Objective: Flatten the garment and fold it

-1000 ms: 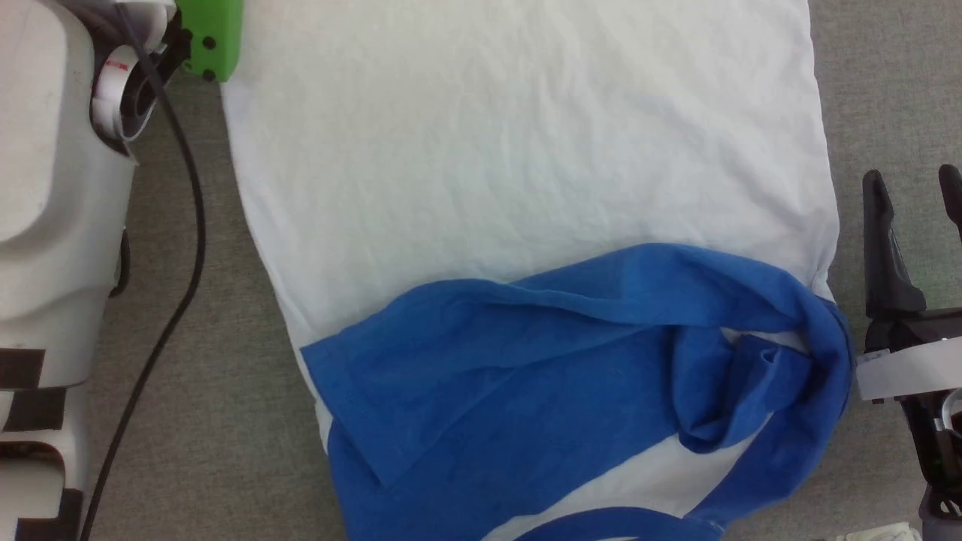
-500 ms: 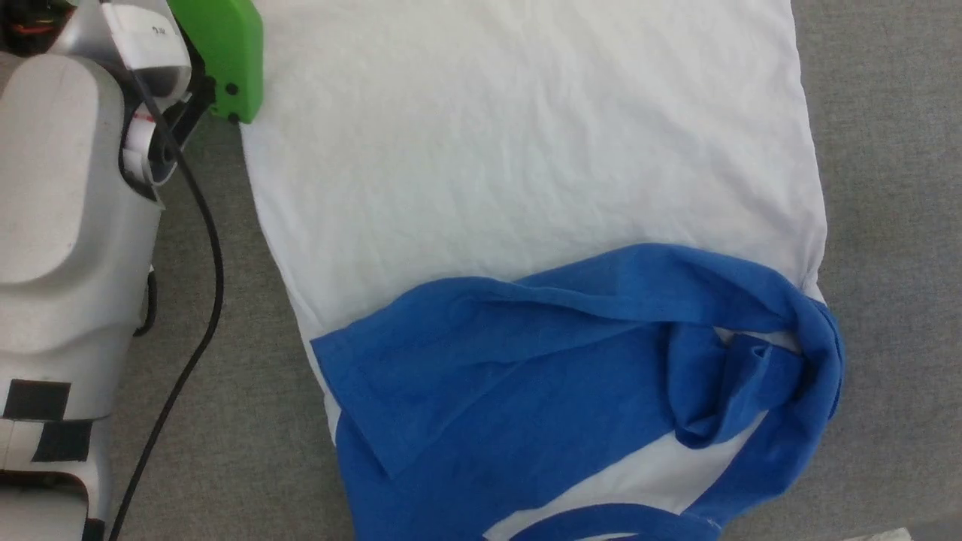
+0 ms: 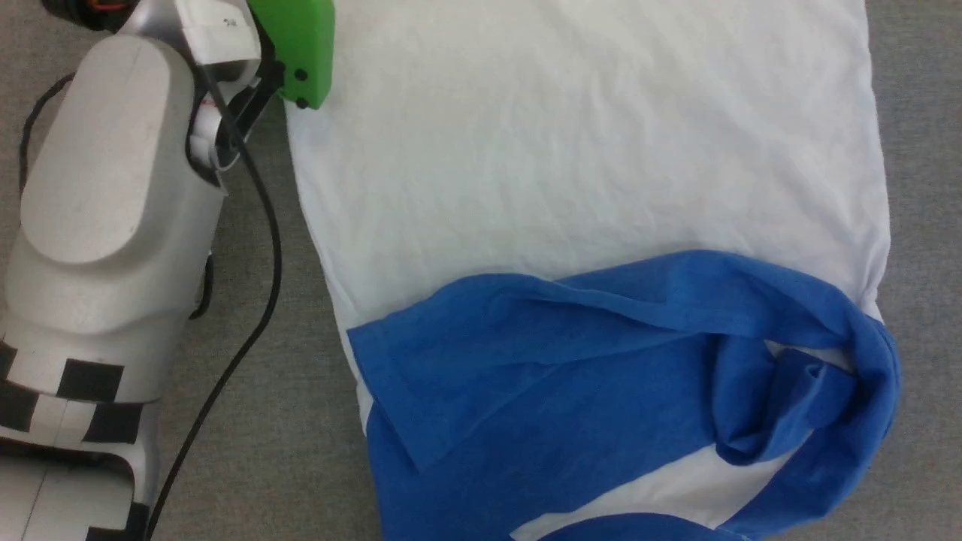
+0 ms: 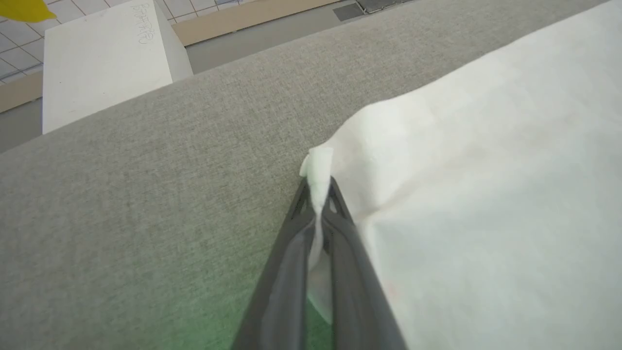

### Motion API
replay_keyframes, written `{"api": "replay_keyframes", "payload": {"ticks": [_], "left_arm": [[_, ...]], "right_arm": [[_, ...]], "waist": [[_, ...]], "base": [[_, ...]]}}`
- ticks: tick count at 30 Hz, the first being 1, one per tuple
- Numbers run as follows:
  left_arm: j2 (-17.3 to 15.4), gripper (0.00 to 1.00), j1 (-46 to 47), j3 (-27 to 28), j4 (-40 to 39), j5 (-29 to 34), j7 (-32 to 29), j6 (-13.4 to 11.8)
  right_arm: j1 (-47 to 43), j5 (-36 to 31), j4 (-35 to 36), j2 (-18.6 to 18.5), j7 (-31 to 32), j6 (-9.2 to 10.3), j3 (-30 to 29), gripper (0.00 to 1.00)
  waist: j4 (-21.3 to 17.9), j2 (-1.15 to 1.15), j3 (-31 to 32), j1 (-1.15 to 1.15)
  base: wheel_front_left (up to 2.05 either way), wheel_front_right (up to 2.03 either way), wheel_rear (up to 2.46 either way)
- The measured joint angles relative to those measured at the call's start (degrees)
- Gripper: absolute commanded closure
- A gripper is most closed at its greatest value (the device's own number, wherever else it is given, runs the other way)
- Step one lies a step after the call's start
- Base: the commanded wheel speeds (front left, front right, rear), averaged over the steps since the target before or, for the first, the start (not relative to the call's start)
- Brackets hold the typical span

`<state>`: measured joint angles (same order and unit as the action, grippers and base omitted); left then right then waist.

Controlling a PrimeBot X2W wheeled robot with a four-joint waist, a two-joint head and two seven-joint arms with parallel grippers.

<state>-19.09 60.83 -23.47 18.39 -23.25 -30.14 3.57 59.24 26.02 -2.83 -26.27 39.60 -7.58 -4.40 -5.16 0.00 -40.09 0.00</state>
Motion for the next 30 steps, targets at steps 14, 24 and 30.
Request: {"api": "replay_keyframes", "payload": {"ticks": [14, 24, 30], "left_arm": [[5.22, 1.0, 5.83, -3.37, 3.36, -0.04, 3.1, 1.47], [5.77, 1.0, 7.69, -2.68, 5.13, -0.25, 8.86, 1.4], [5.27, 1.0, 8.31, -0.65, 7.39, 0.25, 18.0, 0.36]], "right_arm": [[5.32, -11.56, -16.48, 7.04, 8.66, 0.0, -1.72, 0.0], [6.6, -12.82, -15.47, 7.22, 8.32, 0.0, -4.52, 1.0], [6.61, -12.72, -15.41, 5.56, 2.4, -0.02, -4.78, 1.0]], "waist": [[6.3, 0.0, -4.57, 0.0], [7.25, 0.0, -5.87, -0.01], [6.9, 0.0, -4.34, 0.0]], "base": [[0.0, 0.0, 0.0], [0.0, 0.0, 0.0], [0.0, 0.0, 0.0]]}}
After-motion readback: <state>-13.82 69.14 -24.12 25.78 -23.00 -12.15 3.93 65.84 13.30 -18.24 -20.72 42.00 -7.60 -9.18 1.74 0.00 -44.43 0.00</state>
